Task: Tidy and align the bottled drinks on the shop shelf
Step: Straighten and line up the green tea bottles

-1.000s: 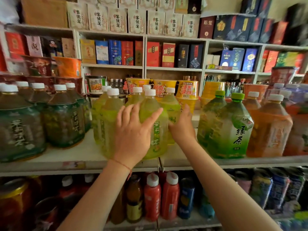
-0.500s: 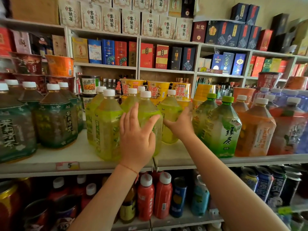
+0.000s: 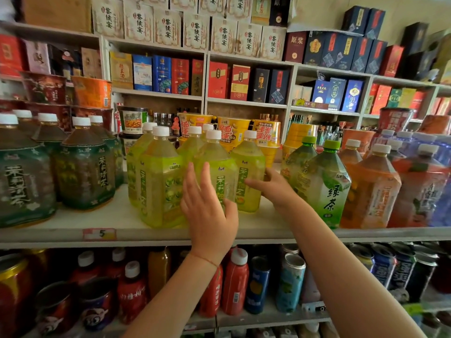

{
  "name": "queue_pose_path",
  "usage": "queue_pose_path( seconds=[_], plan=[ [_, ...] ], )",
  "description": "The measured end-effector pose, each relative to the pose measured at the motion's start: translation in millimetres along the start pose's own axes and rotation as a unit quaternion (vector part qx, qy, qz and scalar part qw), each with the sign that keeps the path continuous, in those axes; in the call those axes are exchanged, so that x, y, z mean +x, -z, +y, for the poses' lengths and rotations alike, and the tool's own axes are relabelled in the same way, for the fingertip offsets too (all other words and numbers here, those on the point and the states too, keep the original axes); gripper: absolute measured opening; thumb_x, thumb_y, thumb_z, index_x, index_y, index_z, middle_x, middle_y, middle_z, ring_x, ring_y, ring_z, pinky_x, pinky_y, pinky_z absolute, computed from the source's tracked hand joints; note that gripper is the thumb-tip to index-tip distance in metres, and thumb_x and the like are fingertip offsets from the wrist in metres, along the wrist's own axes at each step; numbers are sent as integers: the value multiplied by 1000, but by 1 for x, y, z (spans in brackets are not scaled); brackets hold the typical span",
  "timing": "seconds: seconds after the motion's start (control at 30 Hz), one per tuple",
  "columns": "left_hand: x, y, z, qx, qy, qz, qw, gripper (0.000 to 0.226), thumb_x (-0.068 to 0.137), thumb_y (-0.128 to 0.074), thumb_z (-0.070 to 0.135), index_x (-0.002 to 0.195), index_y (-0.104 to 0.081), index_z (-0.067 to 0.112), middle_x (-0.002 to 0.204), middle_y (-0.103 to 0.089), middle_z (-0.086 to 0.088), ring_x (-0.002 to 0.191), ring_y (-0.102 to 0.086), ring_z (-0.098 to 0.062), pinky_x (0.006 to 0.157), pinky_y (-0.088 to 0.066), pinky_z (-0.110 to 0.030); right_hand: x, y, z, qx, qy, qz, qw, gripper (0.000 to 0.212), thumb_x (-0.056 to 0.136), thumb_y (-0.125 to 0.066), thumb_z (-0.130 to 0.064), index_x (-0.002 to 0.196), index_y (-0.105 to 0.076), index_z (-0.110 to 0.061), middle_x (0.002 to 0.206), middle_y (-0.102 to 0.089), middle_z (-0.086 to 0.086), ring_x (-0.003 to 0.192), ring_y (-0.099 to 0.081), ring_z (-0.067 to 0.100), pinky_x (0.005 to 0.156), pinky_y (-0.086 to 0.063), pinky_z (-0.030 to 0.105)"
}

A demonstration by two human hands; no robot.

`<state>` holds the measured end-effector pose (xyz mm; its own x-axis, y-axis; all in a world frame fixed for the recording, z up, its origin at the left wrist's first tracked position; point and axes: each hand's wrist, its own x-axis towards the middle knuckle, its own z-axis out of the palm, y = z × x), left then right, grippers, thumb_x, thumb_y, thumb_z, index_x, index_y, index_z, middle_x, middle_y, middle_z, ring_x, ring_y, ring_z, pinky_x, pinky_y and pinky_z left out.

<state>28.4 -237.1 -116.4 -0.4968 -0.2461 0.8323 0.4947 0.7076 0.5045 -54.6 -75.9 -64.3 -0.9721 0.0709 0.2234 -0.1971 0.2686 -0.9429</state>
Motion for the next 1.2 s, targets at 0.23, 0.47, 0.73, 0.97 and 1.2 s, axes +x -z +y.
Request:
queue_pose_path(
  seconds=[0.23, 0.47, 0.73, 0.97, 1.2],
  plan=[
    [1, 0, 11, -24, 94, -43, 994, 84, 91, -60, 27, 159, -14, 11, 163, -27, -13, 150, -27, -29, 119, -22, -52, -8, -7, 8, 32, 27, 5, 999, 54, 95, -68, -25, 146, -48, -25, 133, -63, 0, 116, -62, 17, 77, -50, 26],
    [21, 4, 18, -106, 173, -75, 976, 95, 91, -67, 50, 160, -13, 12, 163, -25, -10, 149, -26, -27, 120, -24, -45, -17, -11, 7, 18, 34, 30, 999, 48, 101, -58, -28, 147, -46, -30, 139, -60, -3, 126, -57, 20, 103, -49, 44],
    [32, 4, 1, -229, 226, -199, 926, 112, 74, -73, 64, 160, -14, 23, 155, -43, 2, 140, -44, -20, 107, -37, -32, -28, -15, 3, -19, 21, 50, 998, 49, 103, -53, -32, 151, -42, -33, 140, -58, -6, 126, -54, 20, 106, -47, 49],
    [30, -12, 17, -333, 221, -264, 878, 100, 76, -58, 79, 156, -27, 29, 149, -49, 11, 136, -47, -10, 116, -36, -37, -38, -8, -4, 156, -110, 86, 978, 28, 101, -53, -38, 100, -72, -18, 88, -76, 1, 90, -70, 22, 81, -58, 37],
    [48, -39, 27, -388, 359, -221, 820, 74, 93, -25, 79, 147, -48, 36, 148, -55, 6, 138, -48, -18, 118, -34, -49, -46, -9, -5, 218, -146, 121, 957, 52, 97, -41, -64, 121, -65, -25, 121, -70, 4, 113, -63, 28, 107, -46, 48]
  ],
)
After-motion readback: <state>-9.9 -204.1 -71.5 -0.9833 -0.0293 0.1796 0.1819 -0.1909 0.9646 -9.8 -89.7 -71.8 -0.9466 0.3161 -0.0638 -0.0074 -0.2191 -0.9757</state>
